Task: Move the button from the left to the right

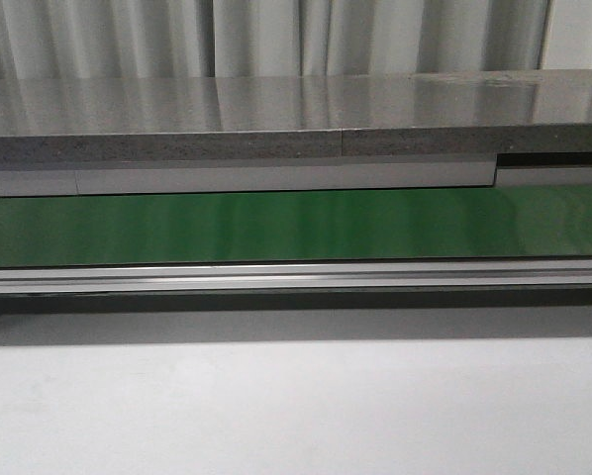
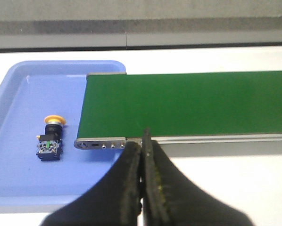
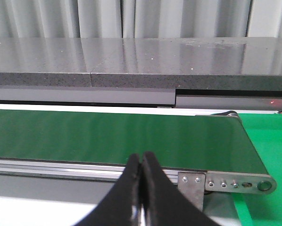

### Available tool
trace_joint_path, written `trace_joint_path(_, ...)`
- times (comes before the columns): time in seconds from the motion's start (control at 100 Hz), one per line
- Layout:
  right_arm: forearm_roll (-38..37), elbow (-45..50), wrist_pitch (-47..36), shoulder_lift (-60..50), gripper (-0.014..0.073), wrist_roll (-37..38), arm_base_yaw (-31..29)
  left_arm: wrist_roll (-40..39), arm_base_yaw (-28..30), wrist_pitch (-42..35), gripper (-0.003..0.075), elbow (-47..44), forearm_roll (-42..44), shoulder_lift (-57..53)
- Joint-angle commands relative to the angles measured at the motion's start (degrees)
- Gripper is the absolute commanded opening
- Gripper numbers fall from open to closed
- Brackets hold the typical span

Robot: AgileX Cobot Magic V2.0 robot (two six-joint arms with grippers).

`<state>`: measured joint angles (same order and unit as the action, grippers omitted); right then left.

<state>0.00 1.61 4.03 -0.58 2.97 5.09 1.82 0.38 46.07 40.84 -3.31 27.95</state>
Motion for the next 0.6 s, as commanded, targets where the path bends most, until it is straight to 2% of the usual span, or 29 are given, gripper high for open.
trace_joint_path(0.0,-0.46,-1.08,-4.86,-0.90,-0.0067,-0.16,0.00,-0.60,0.14,-2.42,-0.0019,3.15,-0.19,4.00)
trace_joint_path(0.47,-0.46,-1.08,-4.86,-0.90,-0.0067,-0.16,0.00,-0.60,0.14,-1.69,-0.0015,3.15,-0.19,11.08)
trace_joint_path(0.56,-0.46,-1.08,-4.86,-0.90,-0.0067,-0.16,0.00,-0.60,0.14,-1.79,0.0043,3.15,-0.19,11.08)
trace_joint_path(0.59,-0.46,-1.08,-4.86,-0.90,-0.0067,-0.16,0.00,-0.60,0.14,-1.77,0.0092,3.15,-0.19,11.08)
